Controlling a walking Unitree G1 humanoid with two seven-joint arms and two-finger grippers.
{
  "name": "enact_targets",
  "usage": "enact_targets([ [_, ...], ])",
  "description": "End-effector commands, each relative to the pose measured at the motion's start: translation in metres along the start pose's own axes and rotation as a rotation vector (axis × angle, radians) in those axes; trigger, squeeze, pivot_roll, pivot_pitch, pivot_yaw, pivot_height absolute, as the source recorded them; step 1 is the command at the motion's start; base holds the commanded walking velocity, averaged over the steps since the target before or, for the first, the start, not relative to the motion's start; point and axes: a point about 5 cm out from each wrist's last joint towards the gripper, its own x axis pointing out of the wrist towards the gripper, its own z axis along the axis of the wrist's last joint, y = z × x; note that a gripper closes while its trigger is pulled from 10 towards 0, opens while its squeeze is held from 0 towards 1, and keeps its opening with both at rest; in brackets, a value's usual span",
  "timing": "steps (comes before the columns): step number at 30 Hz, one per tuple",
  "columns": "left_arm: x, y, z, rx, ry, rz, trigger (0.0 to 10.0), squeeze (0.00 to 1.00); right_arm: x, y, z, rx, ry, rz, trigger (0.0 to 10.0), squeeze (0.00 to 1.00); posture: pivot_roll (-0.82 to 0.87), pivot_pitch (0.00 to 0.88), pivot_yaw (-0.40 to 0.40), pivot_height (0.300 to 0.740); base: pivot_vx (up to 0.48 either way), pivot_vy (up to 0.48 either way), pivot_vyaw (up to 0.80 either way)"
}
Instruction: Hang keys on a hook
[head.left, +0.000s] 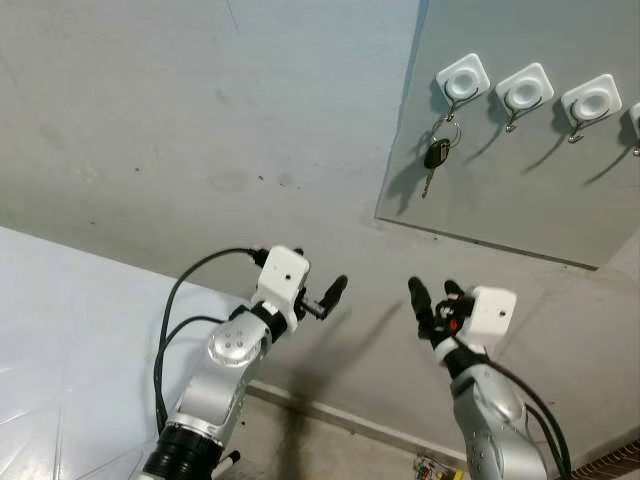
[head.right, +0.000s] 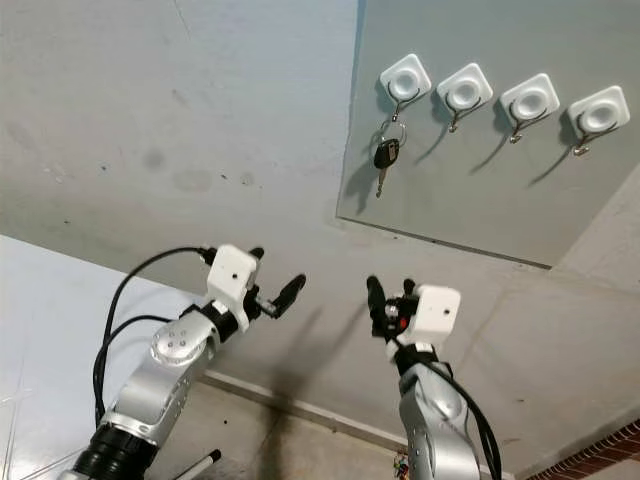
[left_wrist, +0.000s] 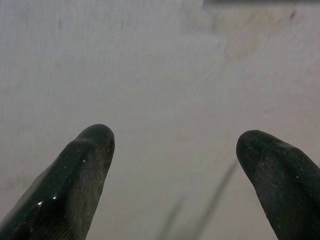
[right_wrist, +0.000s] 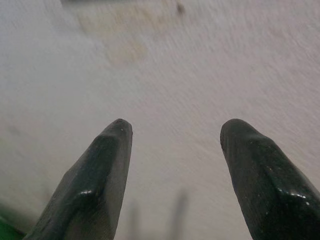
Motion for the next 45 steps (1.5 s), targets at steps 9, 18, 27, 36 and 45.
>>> enact_targets([
  [9, -0.009, 0.014, 0.002, -0.05, -0.088, 0.087, 10.0, 0.0, -0.015, -0.004, 0.008, -0.103, -0.094, -0.047, 10.0, 0.0, -0.01, 0.0, -0.018, 0.74, 0.0, 0.0, 0.0],
  [18, -0.029, 0.034, 0.014, -0.133, -0.213, 0.228, 10.0, 0.0, -0.027, -0.002, 0.027, -0.134, -0.163, -0.058, 10.0, 0.0, -0.01, 0.0, -0.02, 0.74, 0.0, 0.0, 0.0],
  [27, -0.038, 0.035, 0.013, -0.153, -0.232, 0.263, 10.0, 0.0, -0.024, 0.009, 0.038, -0.135, -0.186, -0.042, 10.0, 0.0, -0.01, 0.0, -0.02, 0.74, 0.0, -0.038, 0.0],
  [36, -0.037, 0.035, 0.015, -0.156, -0.235, 0.25, 10.0, 0.0, -0.024, 0.011, 0.035, -0.139, -0.174, -0.032, 10.0, 0.0, 0.0, 0.0, -0.022, 0.74, 0.0, -0.392, 0.0],
  [45, -0.035, 0.033, 0.017, -0.182, -0.232, 0.233, 10.0, 0.0, -0.026, 0.009, 0.035, -0.142, -0.16, -0.048, 10.0, 0.0, -0.01, 0.0, -0.017, 0.74, 0.0, -0.459, 0.0],
])
